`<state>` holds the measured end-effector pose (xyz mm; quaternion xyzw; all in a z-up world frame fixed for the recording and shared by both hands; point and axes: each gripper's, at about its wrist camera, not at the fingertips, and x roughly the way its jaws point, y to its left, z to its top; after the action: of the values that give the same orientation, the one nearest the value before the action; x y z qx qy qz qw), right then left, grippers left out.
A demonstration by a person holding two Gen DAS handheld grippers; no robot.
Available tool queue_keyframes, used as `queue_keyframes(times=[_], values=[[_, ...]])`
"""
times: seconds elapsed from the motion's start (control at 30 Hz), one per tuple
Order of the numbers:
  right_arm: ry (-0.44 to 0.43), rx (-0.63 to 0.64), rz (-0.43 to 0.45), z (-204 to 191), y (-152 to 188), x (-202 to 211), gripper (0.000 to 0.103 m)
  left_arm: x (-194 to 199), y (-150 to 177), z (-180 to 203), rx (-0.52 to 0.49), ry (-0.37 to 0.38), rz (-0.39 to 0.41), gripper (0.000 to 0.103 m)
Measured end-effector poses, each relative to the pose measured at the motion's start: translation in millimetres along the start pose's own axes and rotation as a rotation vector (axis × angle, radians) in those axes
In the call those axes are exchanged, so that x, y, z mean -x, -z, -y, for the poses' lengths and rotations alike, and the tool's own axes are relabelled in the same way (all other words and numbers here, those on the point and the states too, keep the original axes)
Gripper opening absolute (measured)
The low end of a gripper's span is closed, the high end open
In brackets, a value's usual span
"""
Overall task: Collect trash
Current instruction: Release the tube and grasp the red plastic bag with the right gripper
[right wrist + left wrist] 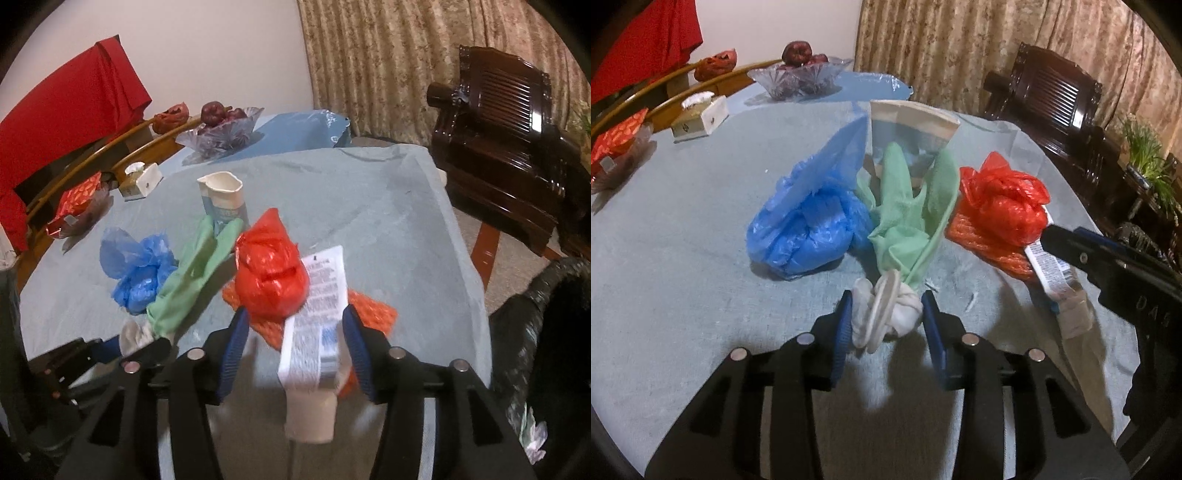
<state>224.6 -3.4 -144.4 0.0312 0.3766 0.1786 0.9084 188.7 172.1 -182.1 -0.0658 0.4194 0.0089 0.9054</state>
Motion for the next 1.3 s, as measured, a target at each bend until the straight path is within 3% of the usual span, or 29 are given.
queue_keyframes(times=[0.23, 0.27, 0.3, 0.43, 0.8, 1.3], values=[[-0.032, 0.027, -0.023, -9.6, -10.4, -19.3, 0.055, -6.0, -1.2, 0.7, -0.001, 0.001, -0.002, 0.035], [-0.038, 0.03, -0.03, -10.6, -10.8, -22.0, 0.052, -5.8, -1.5, 1.0, 0.001, 0.001, -0.001, 0.035], [-0.042, 0.035, -0.033, -11.5, -10.7, -23.2, 0.043, -5.7, -1.8, 0.9, 0.003, 0.001, 0.0, 0.034], [-0.059, 0.05, -0.04, -13.8, -8.3, -21.8, 0.036, -1.7, -3.7, 2.5, 0.013, 0.003, 0.017, 0.031], [-0.085, 0.01, 0.061, -0.2, -13.9, 29.6, 0.035, 33.2, -17.3, 16.0, 0.022, 0.043, 0.105, 0.028], [-0.034, -0.024, 0.131, 35.5, 2.4, 101.7, 0.035, 95.9, -14.2, 64.4, -0.029, 0.167, 0.193, 0.028]])
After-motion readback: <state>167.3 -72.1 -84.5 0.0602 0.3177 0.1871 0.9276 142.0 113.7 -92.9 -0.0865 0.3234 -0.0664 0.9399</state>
